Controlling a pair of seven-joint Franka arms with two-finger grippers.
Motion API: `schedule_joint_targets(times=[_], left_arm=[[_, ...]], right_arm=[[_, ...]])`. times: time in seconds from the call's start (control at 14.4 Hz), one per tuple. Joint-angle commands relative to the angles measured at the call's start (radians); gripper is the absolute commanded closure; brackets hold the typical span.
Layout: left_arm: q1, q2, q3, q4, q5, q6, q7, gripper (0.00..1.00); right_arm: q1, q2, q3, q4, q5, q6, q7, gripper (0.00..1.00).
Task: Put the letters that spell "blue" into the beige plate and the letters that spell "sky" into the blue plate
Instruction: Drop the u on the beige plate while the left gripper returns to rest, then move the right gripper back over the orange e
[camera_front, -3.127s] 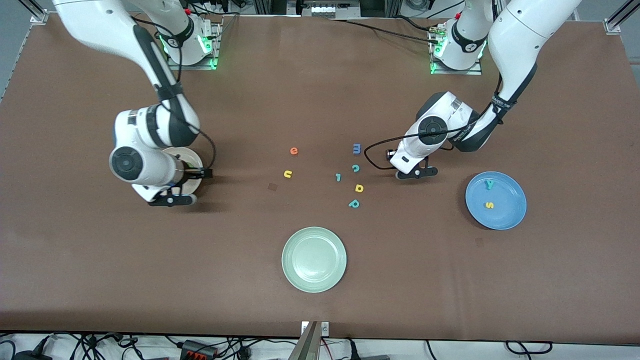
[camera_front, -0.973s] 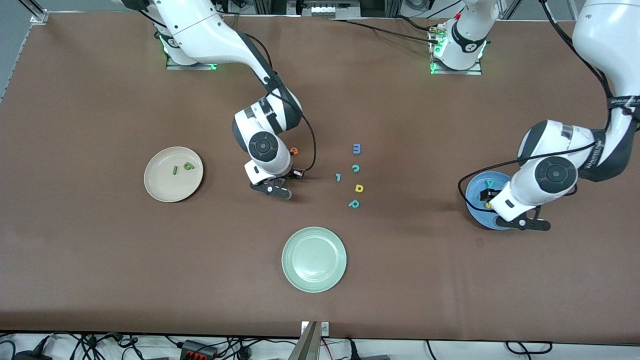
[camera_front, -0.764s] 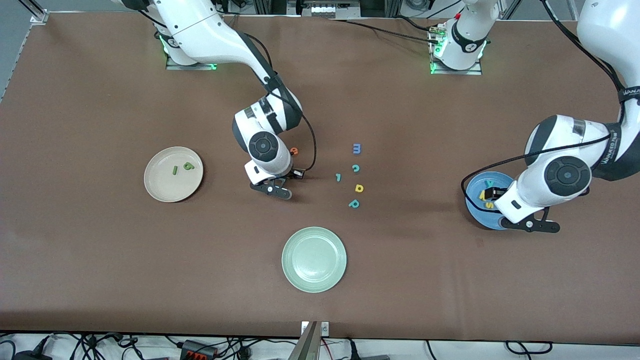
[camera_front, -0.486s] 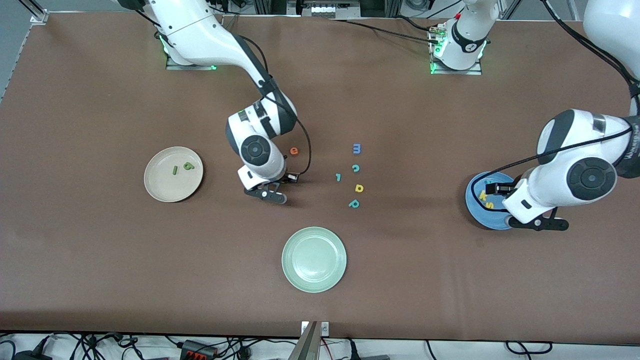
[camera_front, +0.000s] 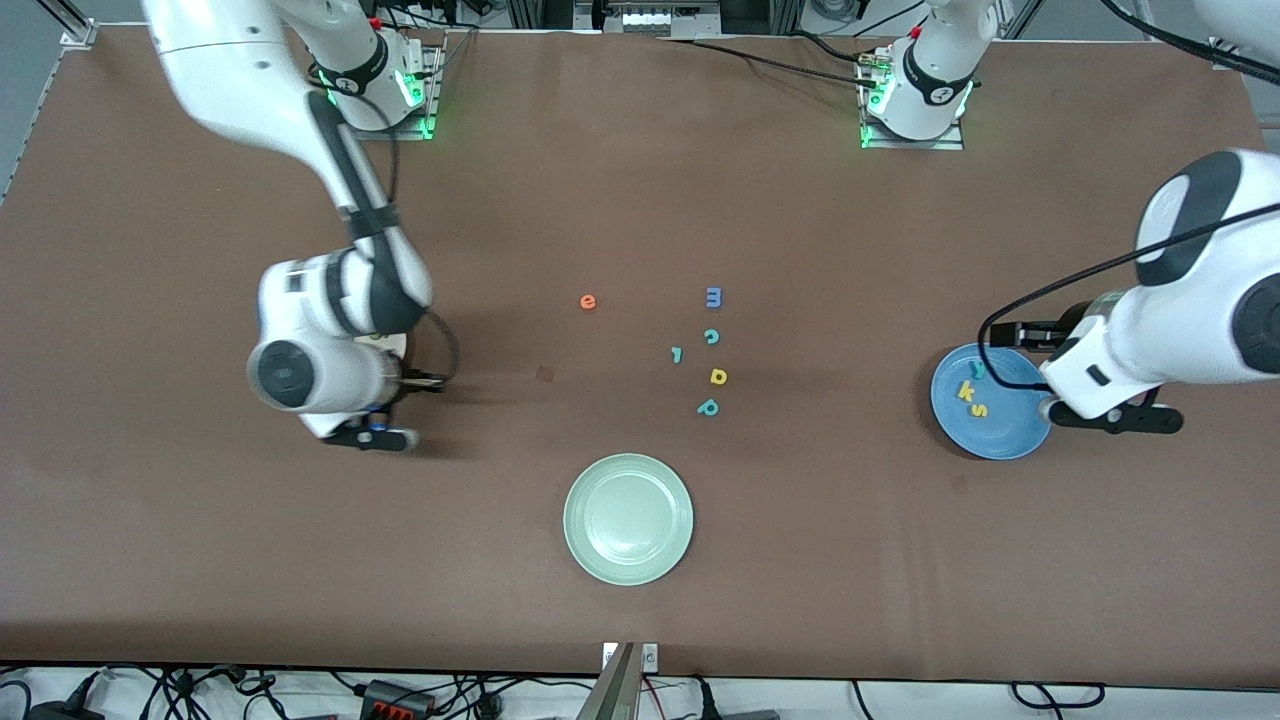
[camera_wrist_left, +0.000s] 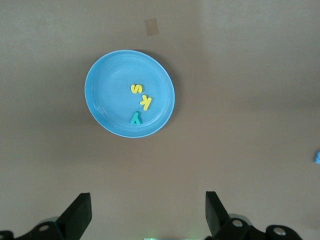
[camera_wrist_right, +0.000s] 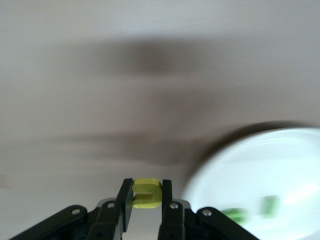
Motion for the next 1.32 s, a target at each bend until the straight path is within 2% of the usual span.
schedule_joint_targets(times=[0.0,0.14,0.35,0.42,0.49,0.63,0.69,0.76,0.83,1.04,1.25], left_arm=[[-0.107,-0.121,0.216,-0.007,-0.129,-0.017,0.160,0.00],[-0.207,-0.199,0.393,-0.042,-0.231,-0.012,0.256,0.00],[-0.373,-0.357,0.615,-0.190,-0.294,0.058,0.301,0.00],[-0.390,-0.412,0.639,-0.259,-0.294,0.118,0.300,0.00],[-0.395,-0.459,0.648,-0.334,-0.294,0.203,0.301,0.00],[-0.414,-0.508,0.651,-0.417,-0.294,0.308,0.291,0.00],[-0.416,-0.525,0.656,-0.428,-0.292,0.311,0.280,0.00],[-0.410,-0.520,0.654,-0.429,-0.300,0.321,0.256,0.00],[-0.405,-0.520,0.654,-0.430,-0.331,0.334,0.246,0.00],[-0.407,-0.527,0.642,-0.418,-0.322,0.289,0.254,0.00],[-0.404,-0.523,0.605,-0.399,-0.245,0.279,0.255,0.00]], right_arm=[[-0.108,-0.044,0.014,-0.094,-0.002,-0.012,-0.185,0.84],[-0.149,-0.081,0.012,-0.163,-0.002,-0.012,-0.243,0.83],[-0.185,-0.109,0.011,-0.238,-0.003,-0.005,-0.277,0.83],[-0.185,-0.117,0.008,-0.246,-0.006,-0.005,-0.286,0.83],[-0.185,-0.117,-0.006,-0.249,-0.011,-0.006,-0.299,0.82],[-0.189,-0.109,-0.018,-0.269,-0.016,0.015,-0.338,0.78],[-0.192,-0.107,-0.029,-0.276,-0.016,0.032,-0.355,0.67],[-0.192,-0.104,-0.032,-0.276,-0.020,0.034,-0.357,0.44],[-0.191,-0.104,-0.032,-0.272,-0.020,0.035,-0.346,0.00],[-0.154,-0.106,-0.026,-0.231,-0.019,0.024,-0.293,0.00],[-0.023,-0.112,-0.025,-0.191,0.001,0.040,-0.175,0.00]])
